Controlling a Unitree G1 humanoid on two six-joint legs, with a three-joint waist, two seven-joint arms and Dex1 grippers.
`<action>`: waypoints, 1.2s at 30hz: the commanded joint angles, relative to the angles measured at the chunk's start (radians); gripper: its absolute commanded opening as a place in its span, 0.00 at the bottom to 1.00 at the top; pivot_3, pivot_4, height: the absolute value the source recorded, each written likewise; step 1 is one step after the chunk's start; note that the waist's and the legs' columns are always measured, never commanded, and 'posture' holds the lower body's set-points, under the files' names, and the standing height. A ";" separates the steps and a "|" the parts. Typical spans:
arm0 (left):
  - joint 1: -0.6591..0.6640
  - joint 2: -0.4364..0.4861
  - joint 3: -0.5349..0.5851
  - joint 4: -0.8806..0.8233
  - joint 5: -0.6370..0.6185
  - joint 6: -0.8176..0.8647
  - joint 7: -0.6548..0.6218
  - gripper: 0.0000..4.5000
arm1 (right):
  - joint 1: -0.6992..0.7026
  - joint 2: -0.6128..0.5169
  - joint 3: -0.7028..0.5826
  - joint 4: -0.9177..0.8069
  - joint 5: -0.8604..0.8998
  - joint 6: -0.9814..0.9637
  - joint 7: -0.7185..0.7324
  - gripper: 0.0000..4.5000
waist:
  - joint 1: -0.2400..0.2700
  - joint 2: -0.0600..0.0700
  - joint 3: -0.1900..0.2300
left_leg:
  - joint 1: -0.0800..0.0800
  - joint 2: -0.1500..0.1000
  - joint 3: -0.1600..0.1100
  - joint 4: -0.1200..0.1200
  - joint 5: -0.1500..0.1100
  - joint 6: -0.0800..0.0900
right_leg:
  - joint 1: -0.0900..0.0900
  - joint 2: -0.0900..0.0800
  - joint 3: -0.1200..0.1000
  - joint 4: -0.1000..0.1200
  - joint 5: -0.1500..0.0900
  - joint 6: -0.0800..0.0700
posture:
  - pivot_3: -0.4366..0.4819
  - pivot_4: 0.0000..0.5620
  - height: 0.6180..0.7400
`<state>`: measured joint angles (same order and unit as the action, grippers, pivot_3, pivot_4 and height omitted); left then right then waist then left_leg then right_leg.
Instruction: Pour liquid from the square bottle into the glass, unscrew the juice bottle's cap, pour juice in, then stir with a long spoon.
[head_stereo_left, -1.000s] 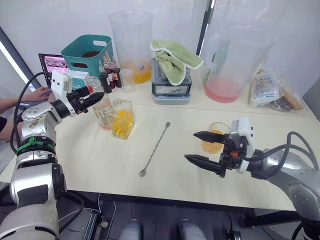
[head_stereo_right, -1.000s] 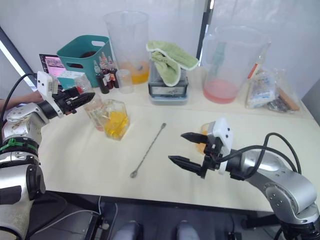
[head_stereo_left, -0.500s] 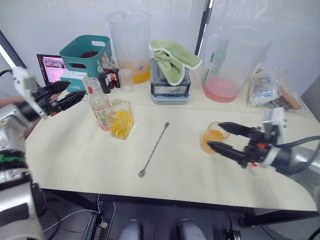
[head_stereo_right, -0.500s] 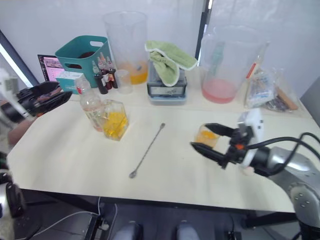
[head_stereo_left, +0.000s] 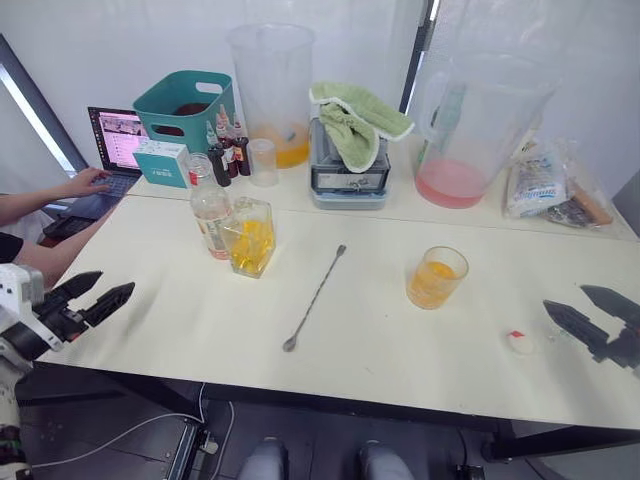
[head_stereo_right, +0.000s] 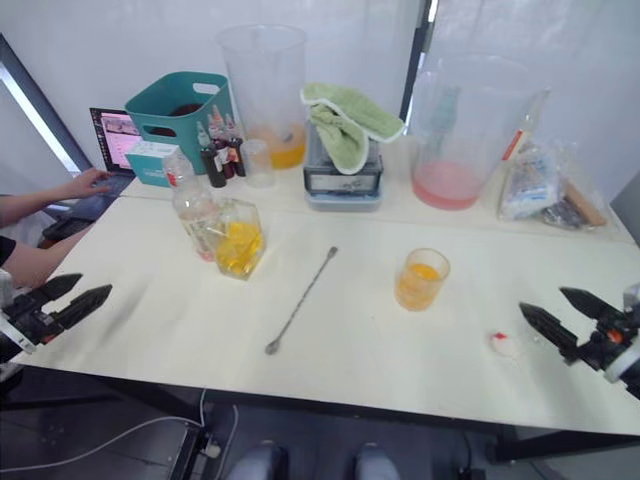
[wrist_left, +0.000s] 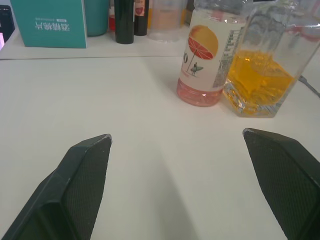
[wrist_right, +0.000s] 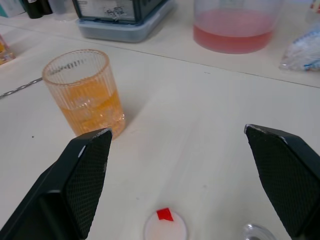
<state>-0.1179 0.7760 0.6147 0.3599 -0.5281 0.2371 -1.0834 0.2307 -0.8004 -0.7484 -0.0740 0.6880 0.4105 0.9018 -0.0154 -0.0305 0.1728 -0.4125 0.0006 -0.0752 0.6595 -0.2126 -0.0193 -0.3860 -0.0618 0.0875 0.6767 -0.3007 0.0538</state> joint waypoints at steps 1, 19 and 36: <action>0.031 0.000 0.036 -0.091 -0.029 -0.008 0.033 0.99 | 0.059 0.022 -0.110 0.056 -0.028 -0.086 0.020 1.00 | 0.003 0.000 0.000 | 0.000 0.000 0.000 0.000 0.000 0.000 | 0.000 0.000 0.000 0.000 0.000 0.000 | 0.48 0.27 1.00; 0.005 0.007 -0.006 -0.098 -0.040 0.022 0.072 0.99 | 0.090 0.144 -0.080 0.002 -0.048 -0.144 -0.060 1.00 | -0.014 0.002 -0.001 | 0.008 0.007 0.017 -0.007 0.000 0.000 | 0.002 0.002 0.007 -0.008 -0.001 -0.001 | 0.48 0.27 1.00; 0.321 -0.225 -0.139 -0.835 -0.175 0.318 0.406 0.99 | -0.221 -0.035 0.205 -0.108 0.082 0.074 0.098 1.00 | -0.016 0.003 -0.002 | 0.008 0.012 0.021 -0.013 0.000 0.000 | 0.001 0.002 0.009 -0.013 0.001 -0.004 | 0.48 0.27 1.00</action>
<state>0.1986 0.5558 0.5138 -0.3809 -0.6933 0.5160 -0.7367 0.0301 -0.8092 -0.5468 -0.1537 0.7321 0.4608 0.9616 -0.0313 -0.0278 0.1710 -0.4041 0.0118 -0.0541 0.6473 -0.2127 -0.0195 -0.3849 -0.0602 0.0970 0.6639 -0.2996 0.0503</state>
